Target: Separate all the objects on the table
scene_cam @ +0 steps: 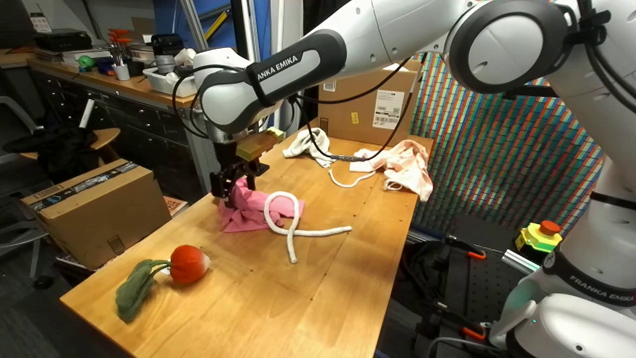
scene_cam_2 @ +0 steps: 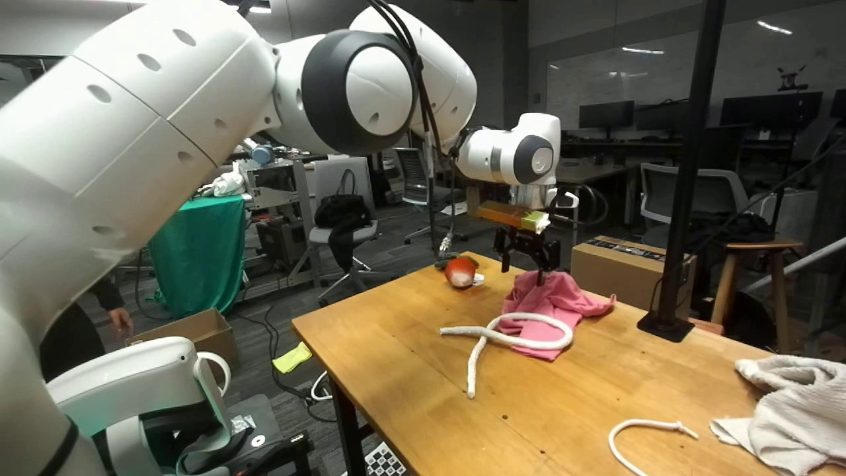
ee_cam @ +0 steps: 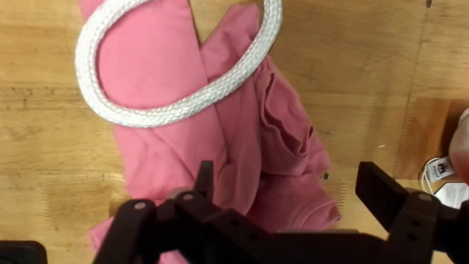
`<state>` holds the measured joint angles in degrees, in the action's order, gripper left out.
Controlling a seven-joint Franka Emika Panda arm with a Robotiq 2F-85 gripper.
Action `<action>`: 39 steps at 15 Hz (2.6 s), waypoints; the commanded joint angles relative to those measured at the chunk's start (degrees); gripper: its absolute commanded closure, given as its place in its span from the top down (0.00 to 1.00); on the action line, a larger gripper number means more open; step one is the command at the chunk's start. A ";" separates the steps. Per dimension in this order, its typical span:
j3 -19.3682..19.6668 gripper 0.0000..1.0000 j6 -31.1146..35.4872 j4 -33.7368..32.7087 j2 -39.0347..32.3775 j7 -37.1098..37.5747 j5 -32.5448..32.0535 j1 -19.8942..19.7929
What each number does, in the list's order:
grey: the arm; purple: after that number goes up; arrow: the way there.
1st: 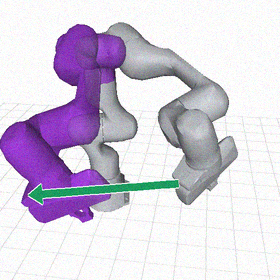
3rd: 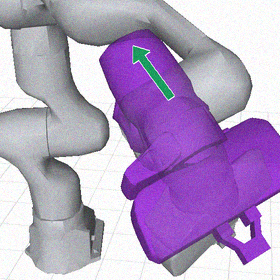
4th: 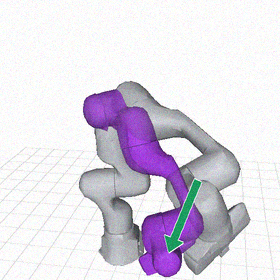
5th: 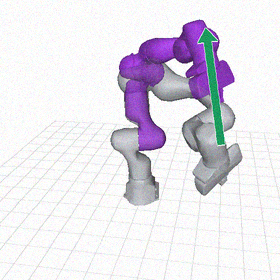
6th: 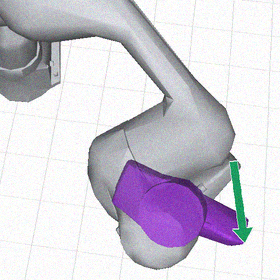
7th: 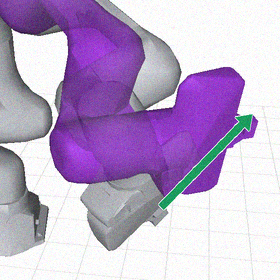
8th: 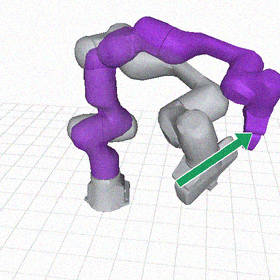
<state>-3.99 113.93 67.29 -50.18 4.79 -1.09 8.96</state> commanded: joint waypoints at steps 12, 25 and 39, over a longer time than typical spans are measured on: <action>-0.85 1.00 19.17 41.06 21.71 11.37 5.47 2.82; -1.21 1.00 30.51 58.59 28.42 13.53 5.37 3.38; 2.63 1.00 33.07 54.94 26.14 17.90 -0.43 4.93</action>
<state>-2.71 147.23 124.09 -23.78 21.21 0.14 13.02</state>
